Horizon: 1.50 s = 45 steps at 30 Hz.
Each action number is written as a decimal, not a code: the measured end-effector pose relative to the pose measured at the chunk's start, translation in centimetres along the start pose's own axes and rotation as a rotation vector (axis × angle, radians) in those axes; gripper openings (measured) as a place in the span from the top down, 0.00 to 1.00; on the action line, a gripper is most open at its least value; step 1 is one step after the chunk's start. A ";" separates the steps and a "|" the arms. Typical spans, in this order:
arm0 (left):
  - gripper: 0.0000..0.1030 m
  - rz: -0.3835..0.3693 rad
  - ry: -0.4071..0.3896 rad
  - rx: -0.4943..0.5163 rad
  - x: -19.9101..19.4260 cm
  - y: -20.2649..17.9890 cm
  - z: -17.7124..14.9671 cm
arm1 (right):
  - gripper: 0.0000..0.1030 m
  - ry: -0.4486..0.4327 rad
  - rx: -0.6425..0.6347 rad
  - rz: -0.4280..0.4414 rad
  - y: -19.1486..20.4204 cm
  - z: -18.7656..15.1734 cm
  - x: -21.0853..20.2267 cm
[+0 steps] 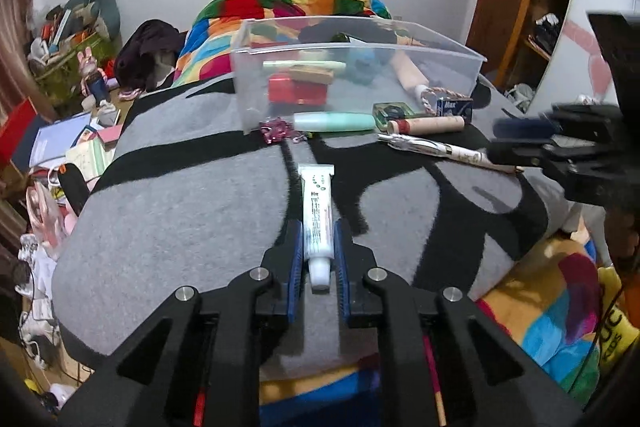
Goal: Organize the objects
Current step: 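Grasp the white toothpaste tube with the left tool while the right tool grasps the white pen, then lower the toothpaste tube and white pen into the clear box and open both tools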
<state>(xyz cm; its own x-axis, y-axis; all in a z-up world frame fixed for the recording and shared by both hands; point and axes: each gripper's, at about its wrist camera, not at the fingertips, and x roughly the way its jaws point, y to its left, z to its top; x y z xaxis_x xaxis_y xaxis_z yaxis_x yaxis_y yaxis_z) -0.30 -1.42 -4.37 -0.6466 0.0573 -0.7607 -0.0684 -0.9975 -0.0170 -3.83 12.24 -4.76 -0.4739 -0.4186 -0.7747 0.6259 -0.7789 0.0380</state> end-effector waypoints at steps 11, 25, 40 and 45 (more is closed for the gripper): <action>0.81 0.018 -0.033 -0.035 1.5 0.1 0.1 | 0.82 0.070 0.031 0.005 -0.4 -0.6 2.8; 0.85 -0.034 -0.108 -0.044 -1.2 -0.6 2.2 | 0.90 -0.063 0.042 0.055 1.3 0.3 -2.1; 0.85 -0.023 -0.188 -0.078 -2.2 0.3 7.2 | 0.90 -0.172 0.158 0.034 -1.9 4.1 -3.7; 0.85 -0.011 -0.194 -0.087 -1.6 0.6 8.8 | 0.90 -0.181 0.184 0.023 -3.3 5.3 -3.2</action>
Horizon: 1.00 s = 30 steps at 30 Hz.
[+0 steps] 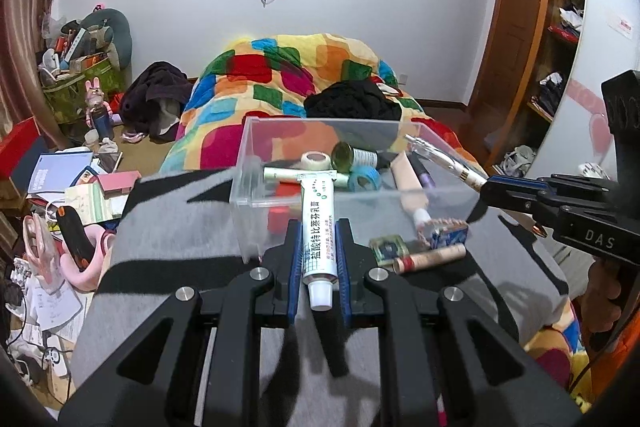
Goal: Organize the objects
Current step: 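Lower the toothpaste tube and white pen into the clear box and open both tools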
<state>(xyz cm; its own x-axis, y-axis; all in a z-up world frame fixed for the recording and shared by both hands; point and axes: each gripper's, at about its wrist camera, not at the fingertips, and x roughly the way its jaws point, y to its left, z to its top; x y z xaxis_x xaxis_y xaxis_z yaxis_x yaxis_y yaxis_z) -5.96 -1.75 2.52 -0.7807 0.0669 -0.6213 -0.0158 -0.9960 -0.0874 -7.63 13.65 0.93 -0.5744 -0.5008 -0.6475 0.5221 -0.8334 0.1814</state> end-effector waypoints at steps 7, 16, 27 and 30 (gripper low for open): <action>0.85 0.022 0.012 -0.011 2.0 0.7 1.9 | 0.90 0.012 0.007 -0.015 -1.2 1.7 1.9; 0.85 0.035 0.089 -0.037 5.9 1.8 3.5 | 0.90 0.101 -0.034 0.024 -1.3 3.9 6.7; 0.85 0.000 0.111 -0.038 6.8 1.5 3.8 | 0.85 0.147 -0.069 -0.004 -1.4 4.5 8.6; 0.85 -0.007 0.088 -0.018 5.7 1.2 3.8 | 0.81 0.121 -0.075 -0.008 -1.5 4.3 7.2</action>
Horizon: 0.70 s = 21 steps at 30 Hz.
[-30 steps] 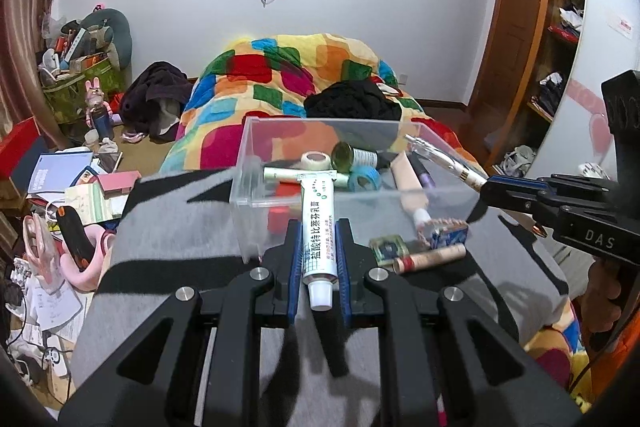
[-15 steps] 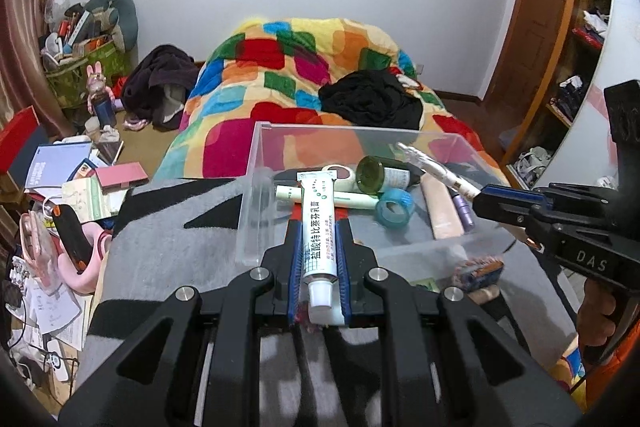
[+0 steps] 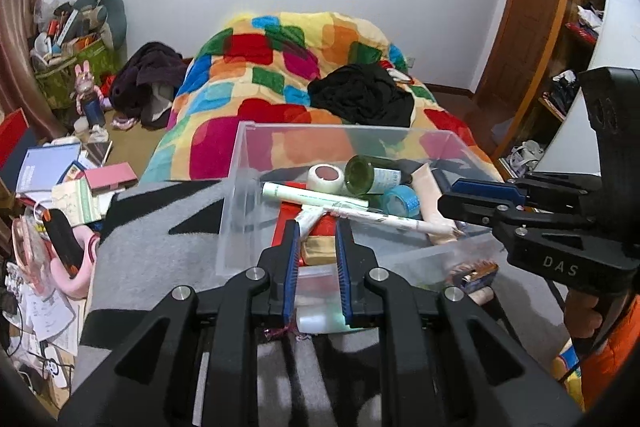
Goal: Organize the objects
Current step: 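Lower the toothpaste tube and white pen into the clear box and open both tools, then grasp the pink bow clip with the left tool while the right tool grasps the beige tube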
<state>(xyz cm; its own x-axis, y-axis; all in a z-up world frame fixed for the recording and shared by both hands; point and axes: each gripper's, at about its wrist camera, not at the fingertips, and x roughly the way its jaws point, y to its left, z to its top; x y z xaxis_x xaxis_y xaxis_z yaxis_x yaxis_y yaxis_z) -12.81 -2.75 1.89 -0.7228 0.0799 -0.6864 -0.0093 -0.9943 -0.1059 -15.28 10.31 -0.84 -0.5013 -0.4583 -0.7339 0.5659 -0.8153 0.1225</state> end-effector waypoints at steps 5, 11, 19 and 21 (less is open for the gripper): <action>0.81 -0.001 -0.016 0.036 -1.5 -0.7 -1.0 | 0.80 -0.028 -0.009 -0.005 0.3 -1.3 -2.1; 0.72 0.005 0.001 0.036 -2.2 -0.4 -3.0 | 0.76 -0.046 -0.002 -0.022 0.2 -3.4 -4.1; 0.62 0.032 0.088 0.000 -1.3 1.8 -6.1 | 0.62 -0.020 0.016 -0.029 -0.1 -6.5 -4.5; 0.62 0.043 0.117 -0.009 -0.6 2.5 -6.7 | 0.62 0.004 0.030 -0.023 -0.3 -7.4 -4.1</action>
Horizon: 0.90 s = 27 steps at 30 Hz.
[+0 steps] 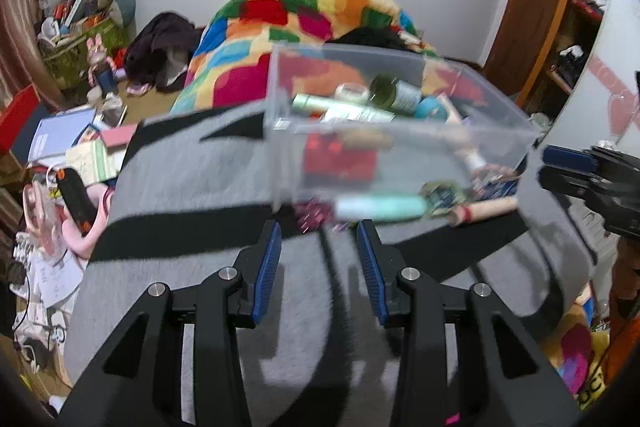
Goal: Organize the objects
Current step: 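Grasp the pink bow clip with the left tool while the right tool grasps the beige tube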
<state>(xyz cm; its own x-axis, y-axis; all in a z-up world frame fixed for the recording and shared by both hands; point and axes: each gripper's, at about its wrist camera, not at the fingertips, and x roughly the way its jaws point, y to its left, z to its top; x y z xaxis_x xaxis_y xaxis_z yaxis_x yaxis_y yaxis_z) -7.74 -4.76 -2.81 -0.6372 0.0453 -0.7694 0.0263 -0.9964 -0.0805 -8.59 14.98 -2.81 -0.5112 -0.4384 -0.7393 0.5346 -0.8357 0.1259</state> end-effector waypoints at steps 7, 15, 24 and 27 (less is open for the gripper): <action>0.56 -0.005 0.088 -0.020 2.9 1.1 -0.1 | 0.62 0.090 0.021 0.002 -0.5 -2.1 2.6; 0.49 0.025 0.098 0.044 4.7 0.0 1.1 | 0.62 0.115 0.018 0.003 -0.5 -2.2 3.8; 0.86 0.037 0.064 0.030 4.4 -0.1 0.7 | 0.81 0.108 -0.021 -0.007 0.8 -2.9 4.1; 0.91 0.027 0.060 0.016 4.0 0.3 0.4 | 0.90 0.105 -0.026 0.010 0.9 -3.1 3.6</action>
<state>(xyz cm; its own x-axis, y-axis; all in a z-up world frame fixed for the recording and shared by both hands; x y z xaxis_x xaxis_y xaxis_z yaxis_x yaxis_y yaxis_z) -10.56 -4.92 -5.65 -0.5893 0.0226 -0.8076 0.0299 -0.9983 -0.0497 -7.86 13.62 -7.44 -0.4331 -0.4079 -0.8038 0.5568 -0.8223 0.1173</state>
